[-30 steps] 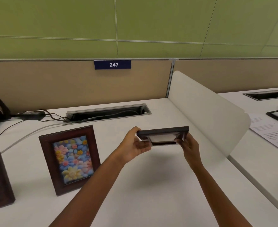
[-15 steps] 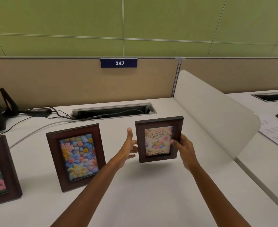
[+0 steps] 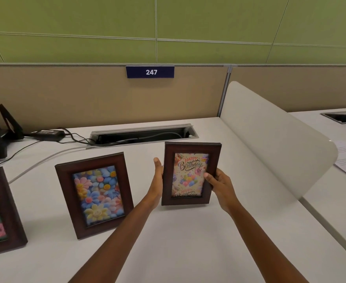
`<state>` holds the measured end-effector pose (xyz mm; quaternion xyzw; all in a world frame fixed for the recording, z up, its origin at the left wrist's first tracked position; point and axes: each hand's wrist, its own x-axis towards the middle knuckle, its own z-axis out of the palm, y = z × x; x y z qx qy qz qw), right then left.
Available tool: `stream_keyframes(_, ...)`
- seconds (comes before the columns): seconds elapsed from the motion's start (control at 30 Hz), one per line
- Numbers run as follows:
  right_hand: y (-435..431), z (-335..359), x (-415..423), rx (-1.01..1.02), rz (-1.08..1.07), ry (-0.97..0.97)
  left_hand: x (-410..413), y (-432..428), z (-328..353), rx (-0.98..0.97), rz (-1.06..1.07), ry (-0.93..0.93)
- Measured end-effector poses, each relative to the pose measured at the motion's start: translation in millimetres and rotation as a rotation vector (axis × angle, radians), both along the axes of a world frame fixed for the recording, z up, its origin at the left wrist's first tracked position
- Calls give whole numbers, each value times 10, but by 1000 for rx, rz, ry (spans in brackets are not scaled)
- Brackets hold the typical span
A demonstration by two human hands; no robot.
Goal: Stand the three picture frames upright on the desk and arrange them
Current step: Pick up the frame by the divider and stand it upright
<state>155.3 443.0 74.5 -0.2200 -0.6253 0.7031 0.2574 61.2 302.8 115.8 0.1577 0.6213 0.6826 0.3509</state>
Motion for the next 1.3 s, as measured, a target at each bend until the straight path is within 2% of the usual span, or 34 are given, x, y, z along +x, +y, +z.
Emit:
stream_keyframes(0.3,15,-30,-97,33,19,-58,-69,14,-131,4,53,-90)
stream_keyframes(0.73,-8,18,-127,100,10,-137,-62,-20,-252,-67,56,-2)
stream_keyframes(0.8,-10,17,-114,120,-22,-146,-24,-30,-271,-103,99,104)
stream_keyframes(0.93,-10,1,-18,242,-210,-142,91,-75,-221,-202,209,475)
stream_keyframes(1.13,-137,119,94,419,-529,4,231,-156,-171,-167,234,903)
stream_keyframes(1.2,-177,184,111,477,-537,31,287,-141,-155,-168,232,1000)
stream_keyframes(1.3,-293,237,48,540,-523,69,290,-175,-160,-194,230,1046)
